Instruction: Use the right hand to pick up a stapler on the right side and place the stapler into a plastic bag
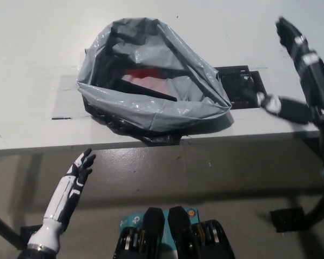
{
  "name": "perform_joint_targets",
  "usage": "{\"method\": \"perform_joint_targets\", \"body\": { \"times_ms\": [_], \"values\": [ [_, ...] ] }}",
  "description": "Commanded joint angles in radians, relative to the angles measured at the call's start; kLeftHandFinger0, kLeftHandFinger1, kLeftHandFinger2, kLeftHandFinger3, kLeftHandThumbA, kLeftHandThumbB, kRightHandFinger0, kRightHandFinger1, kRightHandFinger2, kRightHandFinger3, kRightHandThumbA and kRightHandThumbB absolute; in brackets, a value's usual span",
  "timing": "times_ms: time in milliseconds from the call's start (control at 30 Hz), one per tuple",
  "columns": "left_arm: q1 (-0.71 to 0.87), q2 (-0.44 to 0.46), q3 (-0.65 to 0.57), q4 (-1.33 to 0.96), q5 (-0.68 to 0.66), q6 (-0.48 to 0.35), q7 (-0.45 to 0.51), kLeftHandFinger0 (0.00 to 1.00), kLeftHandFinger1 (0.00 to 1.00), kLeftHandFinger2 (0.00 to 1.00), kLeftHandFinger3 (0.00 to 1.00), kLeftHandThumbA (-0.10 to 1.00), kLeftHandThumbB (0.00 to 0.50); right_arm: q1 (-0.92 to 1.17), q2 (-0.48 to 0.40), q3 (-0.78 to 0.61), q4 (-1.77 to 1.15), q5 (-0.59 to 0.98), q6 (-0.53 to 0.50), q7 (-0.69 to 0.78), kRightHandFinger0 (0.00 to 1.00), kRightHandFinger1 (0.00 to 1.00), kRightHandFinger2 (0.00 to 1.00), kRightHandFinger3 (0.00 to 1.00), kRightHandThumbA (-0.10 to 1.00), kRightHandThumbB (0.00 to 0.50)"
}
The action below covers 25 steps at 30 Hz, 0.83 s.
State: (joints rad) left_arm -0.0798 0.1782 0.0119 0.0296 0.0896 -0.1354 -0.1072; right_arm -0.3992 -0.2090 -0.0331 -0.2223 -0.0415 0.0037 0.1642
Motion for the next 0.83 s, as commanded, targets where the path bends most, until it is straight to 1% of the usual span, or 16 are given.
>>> {"method": "perform_joint_targets", "body": {
  "times_ms": [0,33,100,133,167,200,267,300,367,400,500,533,567,633,667,800],
  "values": [
    [-0.074,0.015,-0.001,-0.038,-0.012,-0.029,-0.004,1.0,1.0,1.0,1.0,1.0,0.177,0.161,0.036,0.009,-0.429,0.082,-0.336,-0.029,1.0,1.0,1.0,1.0,1.0,0.368],
    [-0.06,0.015,-0.003,-0.038,-0.015,-0.036,-0.009,1.0,1.0,1.0,1.0,1.0,0.167,0.196,0.059,0.028,-0.321,0.036,-0.401,-0.034,1.0,1.0,1.0,1.0,1.0,0.319],
    [-0.036,0.012,-0.007,-0.042,-0.019,-0.041,-0.013,1.0,1.0,1.0,1.0,1.0,0.172,0.24,0.086,0.038,-0.199,-0.041,-0.445,-0.061,1.0,1.0,1.0,1.0,1.0,0.323],
    [-0.022,0.01,-0.008,-0.048,-0.021,-0.037,-0.014,1.0,1.0,1.0,1.0,1.0,0.185,0.26,0.106,0.046,-0.11,-0.053,-0.458,-0.073,1.0,1.0,1.0,1.0,1.0,0.33],
    [-0.008,0.009,-0.01,-0.055,-0.019,-0.033,-0.014,1.0,1.0,1.0,1.0,1.0,0.187,0.28,0.121,0.05,-0.054,-0.064,-0.466,-0.082,1.0,1.0,1.0,1.0,1.0,0.329],
    [0.005,0.01,-0.011,-0.061,-0.018,-0.03,-0.015,1.0,1.0,1.0,1.0,1.0,0.185,0.295,0.127,0.056,-0.02,-0.079,-0.471,-0.093,1.0,1.0,1.0,1.0,1.0,0.323],
    [0.046,0.015,-0.016,-0.068,-0.016,-0.035,-0.021,1.0,1.0,1.0,1.0,1.0,0.188,0.32,0.13,0.081,0.15,-0.118,-0.474,-0.124,1.0,1.0,1.0,1.0,1.0,0.313],
    [0.057,0.016,-0.018,-0.066,-0.014,-0.04,-0.022,1.0,1.0,1.0,1.0,1.0,0.187,0.331,0.135,0.084,0.179,-0.118,-0.474,-0.128,1.0,1.0,1.0,1.0,1.0,0.298],
    [0.063,0.014,-0.024,-0.056,-0.008,-0.053,-0.02,1.0,1.0,1.0,1.0,1.0,0.183,0.327,0.144,0.079,0.28,-0.107,-0.474,-0.139,1.0,1.0,1.0,1.0,0.92,0.307],
    [0.066,0.012,-0.026,-0.052,-0.002,-0.057,-0.017,1.0,1.0,1.0,1.0,1.0,0.19,0.327,0.144,0.077,0.307,-0.097,-0.474,-0.138,1.0,1.0,1.0,1.0,0.95,0.329],
    [0.096,0.013,-0.027,-0.051,0.004,-0.063,-0.012,1.0,1.0,1.0,1.0,1.0,0.197,0.339,0.144,0.08,0.386,-0.08,-0.474,-0.139,1.0,1.0,1.0,1.0,0.95,0.327],
    [0.102,0.014,-0.026,-0.051,0.002,-0.062,-0.012,1.0,1.0,1.0,1.0,1.0,0.192,0.339,0.141,0.084,0.411,-0.079,-0.474,-0.143,1.0,1.0,1.0,1.0,0.95,0.314],
    [0.106,0.015,-0.026,-0.05,0.002,-0.063,-0.012,1.0,1.0,1.0,1.0,1.0,0.192,0.34,0.139,0.088,0.42,-0.08,-0.474,-0.147,1.0,1.0,1.0,1.0,0.95,0.313],
    [0.122,0.014,-0.028,-0.056,0.0,-0.06,-0.012,1.0,1.0,1.0,1.0,1.0,0.192,0.349,0.133,0.1,0.453,-0.083,-0.474,-0.161,1.0,1.0,1.0,1.0,0.97,0.322],
    [0.12,0.013,-0.03,-0.052,0.001,-0.062,-0.012,1.0,1.0,1.0,1.0,1.0,0.192,0.347,0.135,0.093,0.464,-0.071,-0.474,-0.155,1.0,1.0,1.0,1.0,0.96,0.337],
    [0.153,0.015,-0.035,-0.059,0.014,-0.063,-0.007,1.0,1.0,1.0,1.0,1.0,0.201,0.373,0.132,0.104,0.474,-0.069,-0.474,-0.153,1.0,1.0,1.0,1.0,0.94,0.334]
  ]
}}
